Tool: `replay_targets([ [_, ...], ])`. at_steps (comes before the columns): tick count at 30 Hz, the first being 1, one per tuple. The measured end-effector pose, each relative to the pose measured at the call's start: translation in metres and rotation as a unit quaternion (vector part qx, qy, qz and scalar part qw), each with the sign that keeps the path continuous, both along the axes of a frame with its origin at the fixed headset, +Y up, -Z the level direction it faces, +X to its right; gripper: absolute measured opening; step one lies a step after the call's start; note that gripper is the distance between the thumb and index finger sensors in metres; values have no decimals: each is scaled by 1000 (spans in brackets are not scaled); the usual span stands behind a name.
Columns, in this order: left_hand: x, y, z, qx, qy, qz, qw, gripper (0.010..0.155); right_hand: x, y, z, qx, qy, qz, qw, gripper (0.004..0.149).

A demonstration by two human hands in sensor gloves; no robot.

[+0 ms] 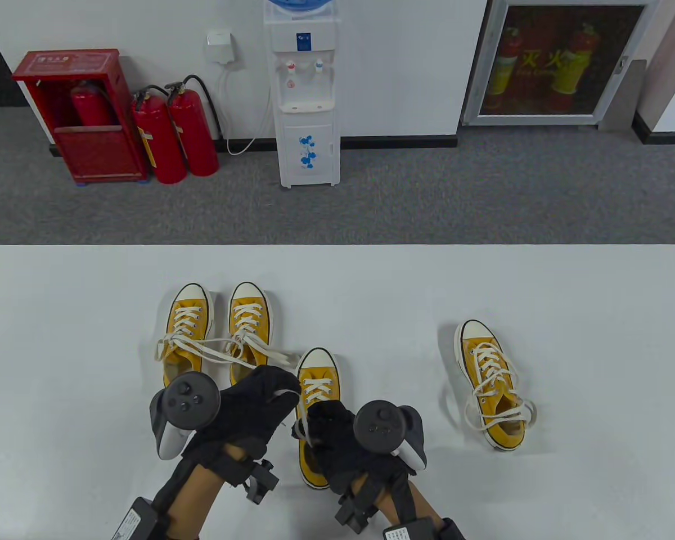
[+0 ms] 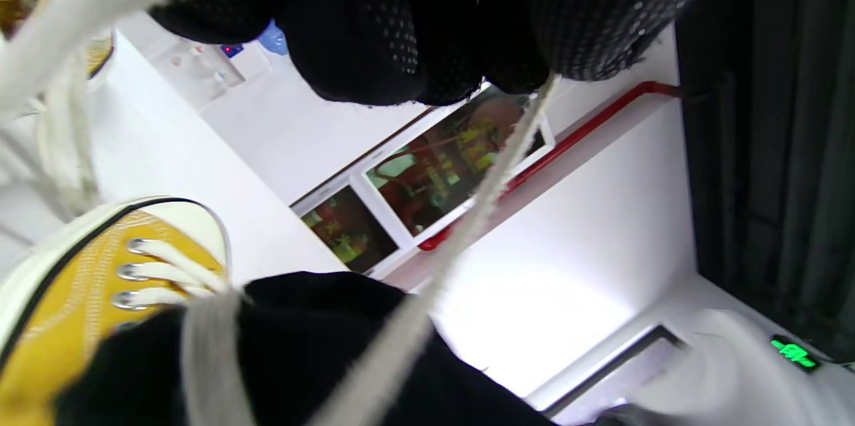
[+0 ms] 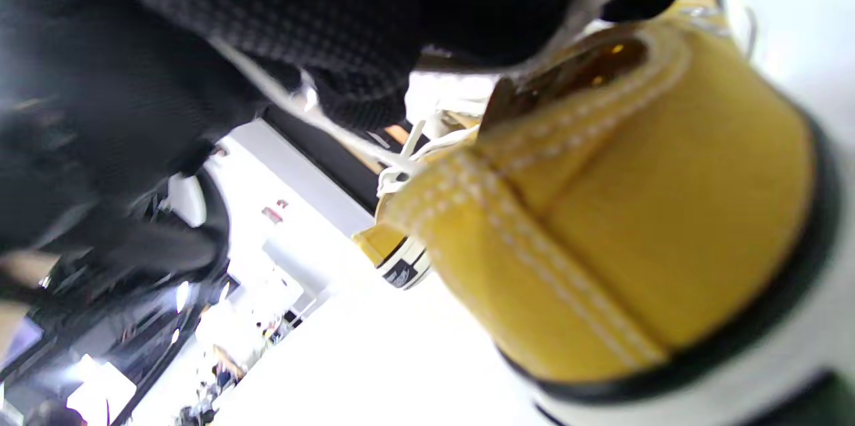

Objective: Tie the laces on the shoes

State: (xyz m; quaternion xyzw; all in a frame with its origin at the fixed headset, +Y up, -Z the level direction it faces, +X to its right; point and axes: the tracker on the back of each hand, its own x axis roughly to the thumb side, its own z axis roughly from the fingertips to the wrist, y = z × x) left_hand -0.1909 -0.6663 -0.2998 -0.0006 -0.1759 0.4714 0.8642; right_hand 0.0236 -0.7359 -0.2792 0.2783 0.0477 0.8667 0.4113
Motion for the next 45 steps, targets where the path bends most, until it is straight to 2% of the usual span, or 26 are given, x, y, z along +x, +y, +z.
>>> replay_targets([
  [7,-2,-52,-25,-83,7,-39,996,39,3,2,6,23,16,-64,998,44],
  [13,2,-75,-27,-119,2,-43,992,40,17,-2,3,18,-24,-158,987,45],
  [21,7,-90,-25,-135,-12,-70,988,40,33,-10,-3,-40,-69,-250,965,45],
  [28,9,-94,-21,-129,-14,-76,989,42,49,-11,-5,-37,-140,-270,952,40],
  [32,9,-94,-19,-121,-9,-73,990,44,52,-9,-5,-14,-144,-248,958,40],
  [34,8,-94,-18,-116,-8,-73,991,44,51,-8,-5,-27,-134,-262,955,40],
  [43,2,-92,-14,-99,9,-62,993,48,58,-7,-3,-54,-168,-252,951,39],
  [45,1,-92,-13,-99,12,-59,993,50,61,-9,-4,-79,-160,-249,952,40],
])
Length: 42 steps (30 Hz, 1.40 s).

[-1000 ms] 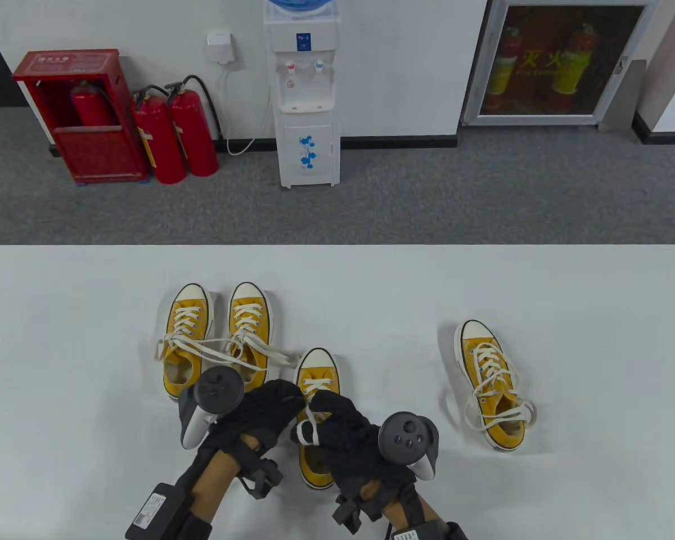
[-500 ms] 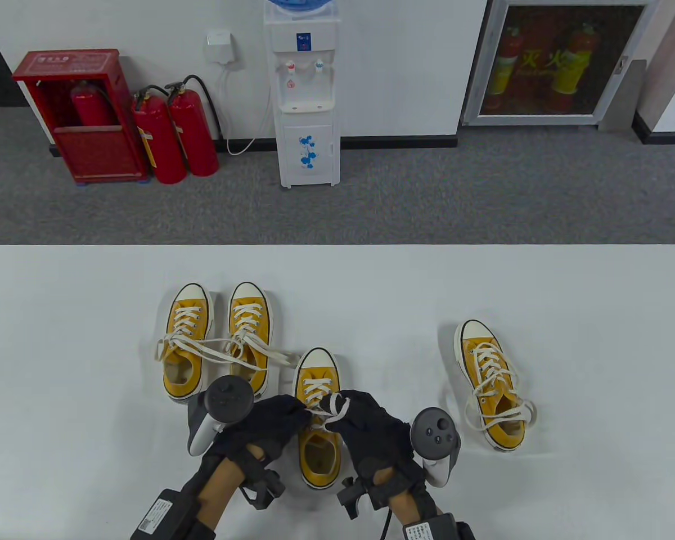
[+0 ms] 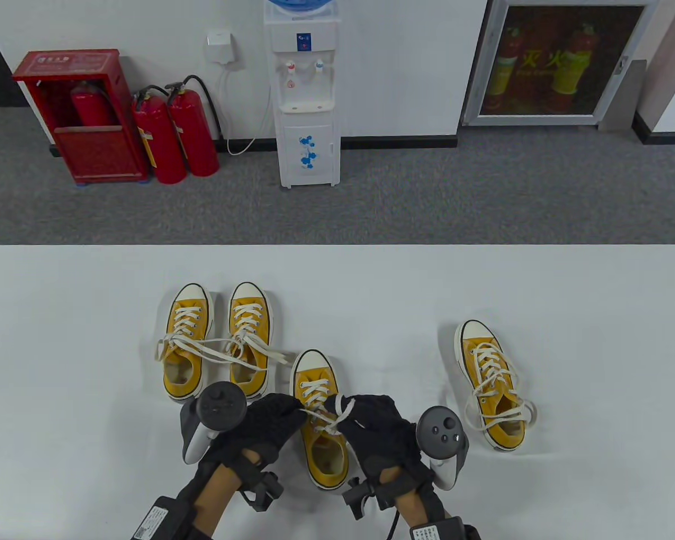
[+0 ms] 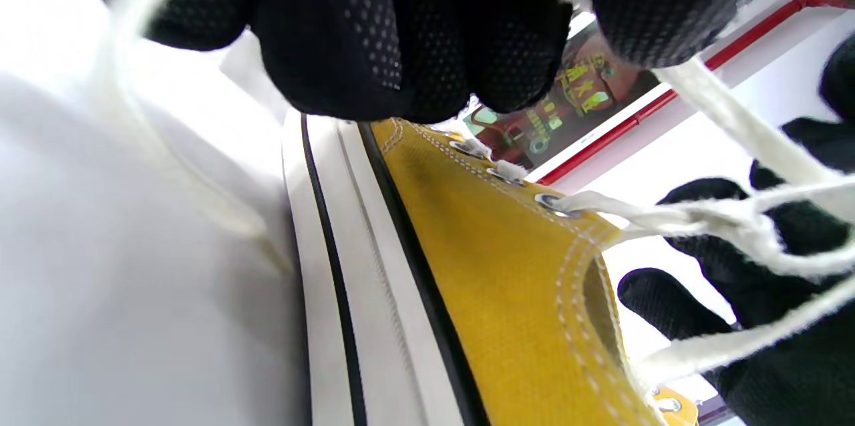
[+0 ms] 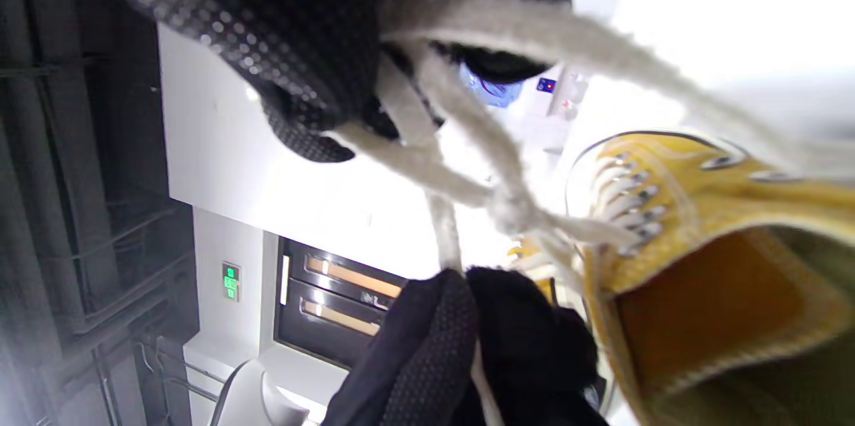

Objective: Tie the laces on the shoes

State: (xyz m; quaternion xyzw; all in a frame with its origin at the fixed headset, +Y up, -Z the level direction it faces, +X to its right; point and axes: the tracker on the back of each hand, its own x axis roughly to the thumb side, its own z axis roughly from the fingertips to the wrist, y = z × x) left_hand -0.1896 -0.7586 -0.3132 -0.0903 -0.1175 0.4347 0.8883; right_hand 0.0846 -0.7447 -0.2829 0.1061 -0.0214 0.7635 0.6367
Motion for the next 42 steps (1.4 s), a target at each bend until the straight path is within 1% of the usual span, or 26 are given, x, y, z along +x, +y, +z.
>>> replay_targets([
  [4,-4,0,2,6,13,13,1000,55,6,-4,-3,-36,14,-19,999,46],
  [6,-5,1,2,9,20,20,1000,57,6,-6,-5,-53,32,-36,997,49],
  [9,-8,3,3,18,33,28,999,58,4,-10,-6,-82,62,-54,993,53],
  [12,-9,5,5,24,39,41,998,58,0,-12,-6,-98,72,-60,991,57],
  [14,-8,7,6,28,43,51,997,58,-2,-10,-5,-86,71,-39,993,58],
  [18,-6,9,8,32,39,65,997,58,-7,-7,-1,-54,62,9,997,53],
  [20,-4,10,10,33,35,73,996,58,-9,-6,-1,-45,69,28,996,51],
  [23,1,14,13,40,28,77,996,58,-12,-5,1,-32,63,54,996,51],
  [28,9,20,19,54,11,83,995,59,-15,-2,4,-9,74,93,993,51],
  [35,23,25,26,67,-29,80,994,58,-22,3,10,46,76,161,983,48],
  [36,25,25,27,68,-32,77,994,58,-22,4,11,59,74,164,982,48],
  [39,28,25,28,70,-38,67,995,53,-24,7,14,69,74,172,980,47],
  [42,27,27,29,72,-31,77,994,49,-26,7,15,79,72,185,977,46],
])
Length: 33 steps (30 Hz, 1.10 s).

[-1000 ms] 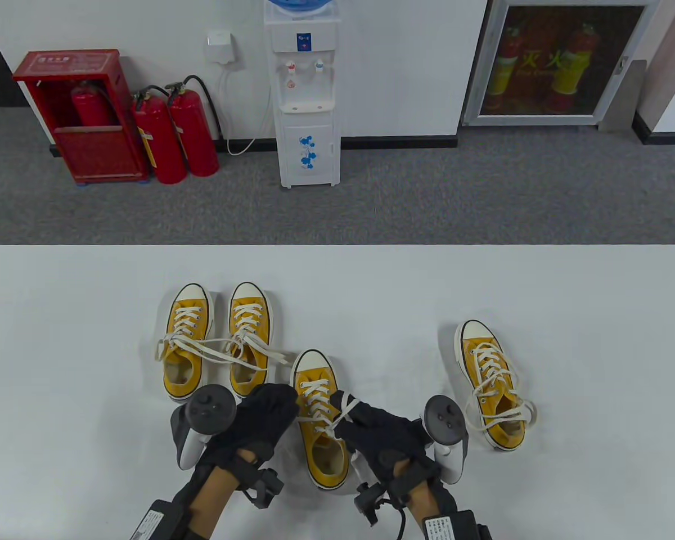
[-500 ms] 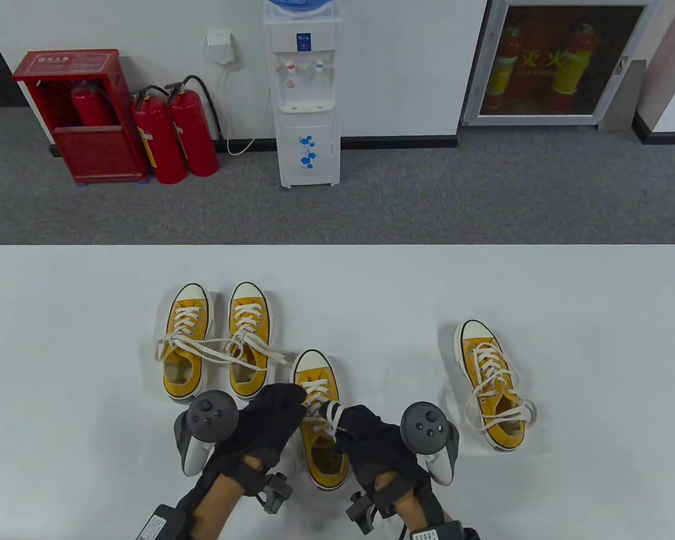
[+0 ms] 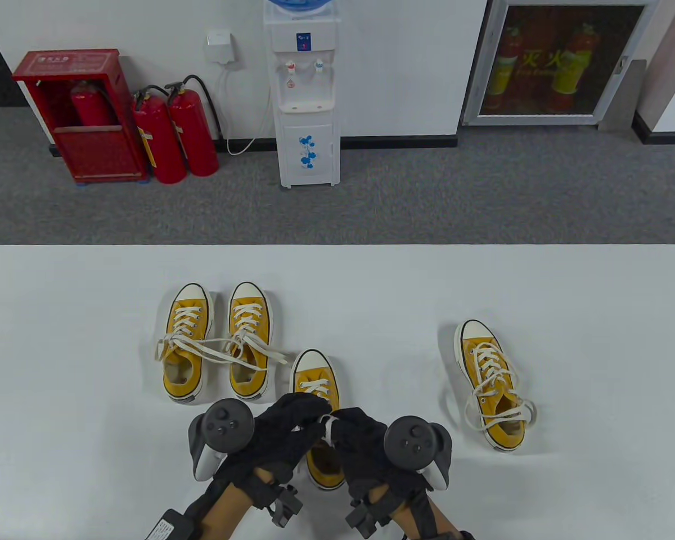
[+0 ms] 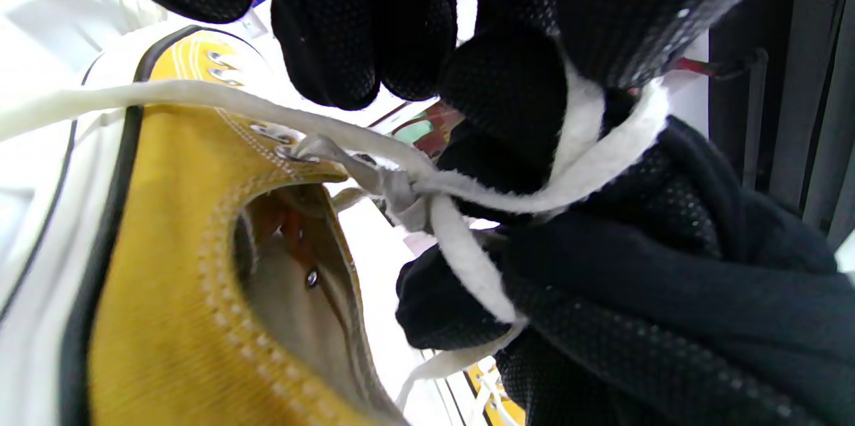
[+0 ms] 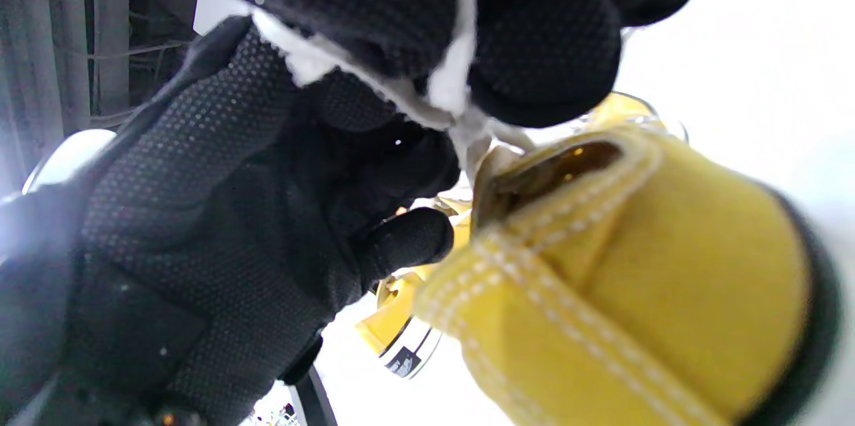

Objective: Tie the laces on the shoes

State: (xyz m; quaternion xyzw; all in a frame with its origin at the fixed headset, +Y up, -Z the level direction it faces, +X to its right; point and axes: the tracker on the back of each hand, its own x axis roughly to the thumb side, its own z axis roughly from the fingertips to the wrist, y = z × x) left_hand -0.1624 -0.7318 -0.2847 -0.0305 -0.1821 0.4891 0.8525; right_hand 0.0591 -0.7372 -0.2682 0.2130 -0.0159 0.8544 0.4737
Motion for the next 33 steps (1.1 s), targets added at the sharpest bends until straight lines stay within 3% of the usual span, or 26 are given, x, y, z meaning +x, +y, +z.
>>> replay_targets([
  [10,-8,8,2,52,71,-22,996,37,-1,0,-1,1,7,19,1000,48],
  [19,-30,-2,-9,27,114,-30,993,38,22,-5,-15,-66,-16,-42,997,45],
  [33,-71,-14,-25,-8,139,-68,988,37,78,-19,-36,-116,-109,-146,976,44],
])
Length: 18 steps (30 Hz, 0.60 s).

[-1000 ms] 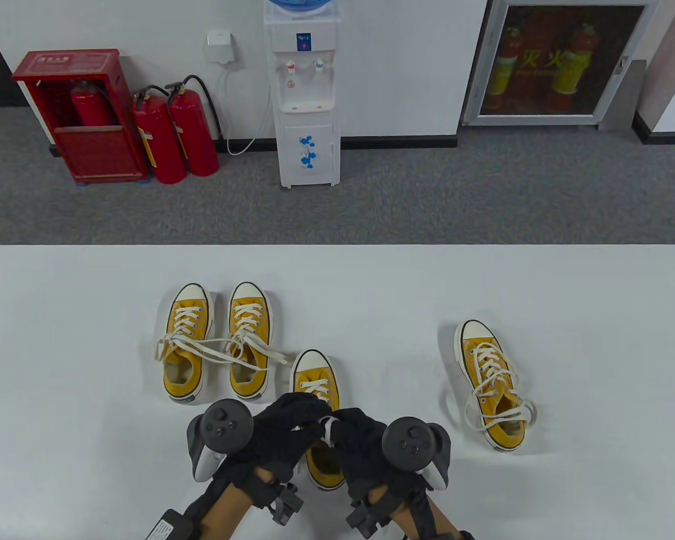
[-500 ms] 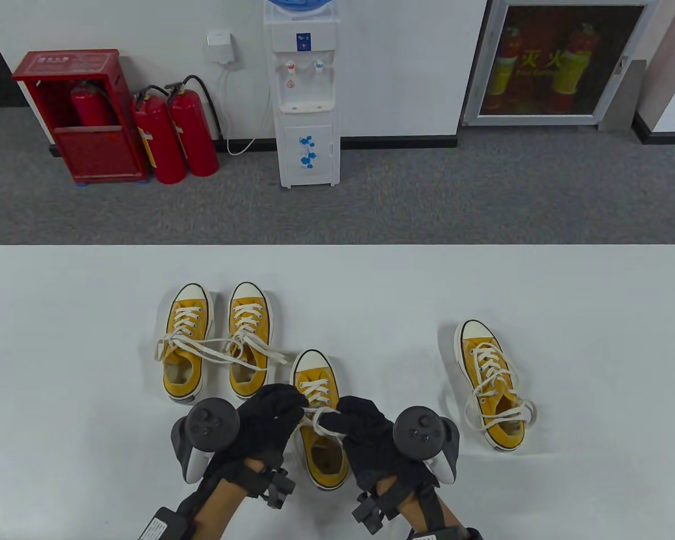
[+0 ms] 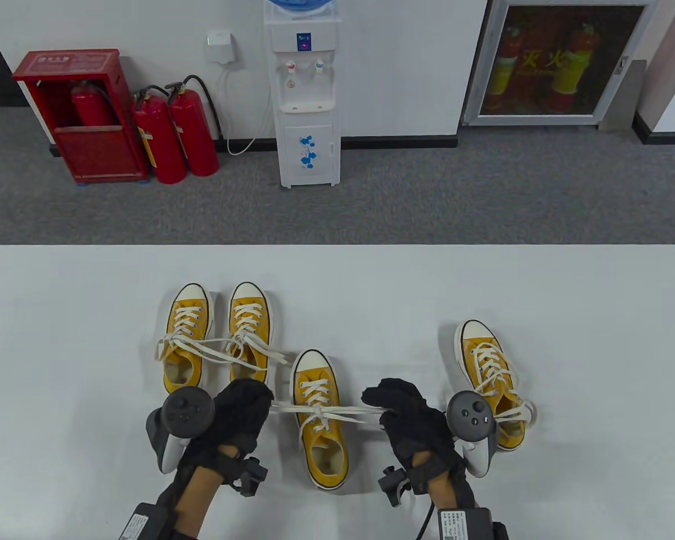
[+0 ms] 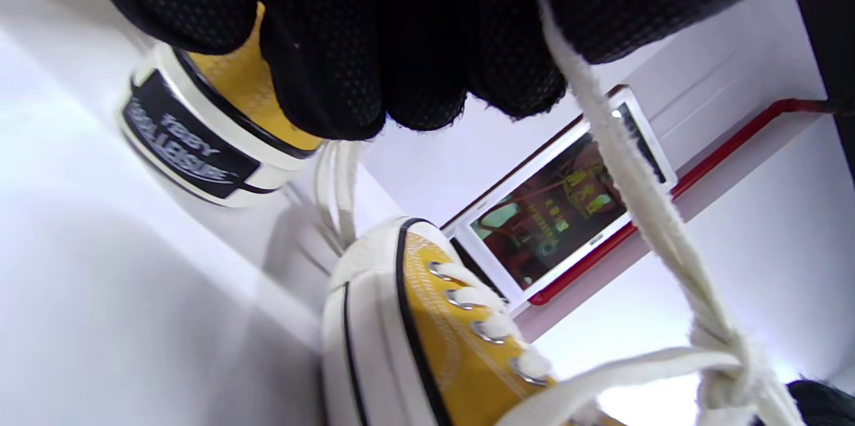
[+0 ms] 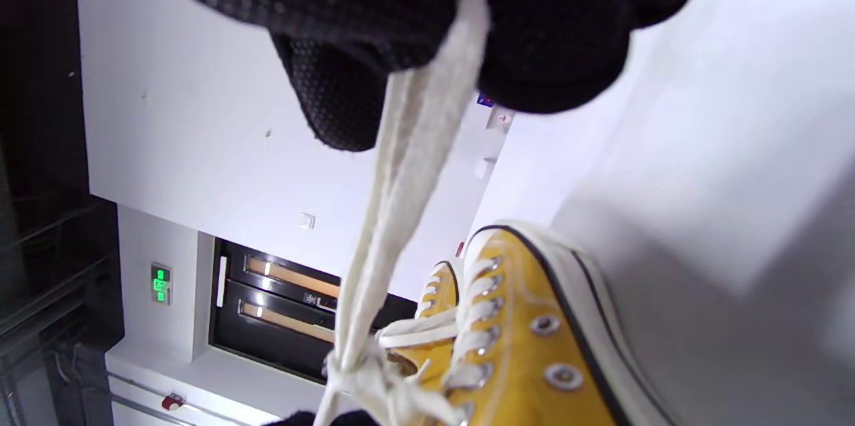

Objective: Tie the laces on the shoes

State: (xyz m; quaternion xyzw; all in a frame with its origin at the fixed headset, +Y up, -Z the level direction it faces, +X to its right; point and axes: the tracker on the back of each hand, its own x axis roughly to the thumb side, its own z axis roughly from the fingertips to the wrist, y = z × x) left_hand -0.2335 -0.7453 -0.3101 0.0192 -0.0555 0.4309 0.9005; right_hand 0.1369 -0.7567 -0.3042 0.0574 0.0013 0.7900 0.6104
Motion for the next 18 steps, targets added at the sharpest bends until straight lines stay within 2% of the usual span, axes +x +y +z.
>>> replay_targets([
  [12,0,-6,-3,-32,-8,-77,997,37,8,-6,-5,-13,-7,22,1000,44],
  [18,14,4,3,2,-14,-140,990,40,9,2,-3,21,-10,72,997,44],
])
